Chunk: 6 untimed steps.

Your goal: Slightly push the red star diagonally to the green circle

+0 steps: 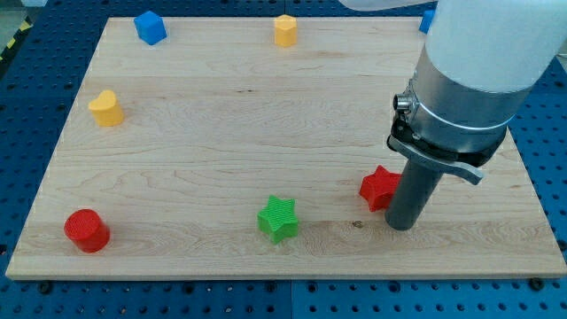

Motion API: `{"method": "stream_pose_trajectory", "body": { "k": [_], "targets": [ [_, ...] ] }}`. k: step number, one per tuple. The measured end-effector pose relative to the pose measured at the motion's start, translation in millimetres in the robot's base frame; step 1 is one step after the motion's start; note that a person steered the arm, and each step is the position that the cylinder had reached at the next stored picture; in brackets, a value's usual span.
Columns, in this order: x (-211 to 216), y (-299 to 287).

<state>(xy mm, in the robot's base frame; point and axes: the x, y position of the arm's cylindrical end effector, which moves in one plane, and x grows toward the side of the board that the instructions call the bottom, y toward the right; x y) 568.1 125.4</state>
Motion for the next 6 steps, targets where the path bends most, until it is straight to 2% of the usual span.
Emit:
{"method": "stream_pose_trajectory", "body": {
  "k": [2,3,4,6],
  "targets": [
    [-12.2,-14.7],
    [4.0,-19.5],
    [34.6,-48.3],
    [47.7,-163.4]
  ]
}}
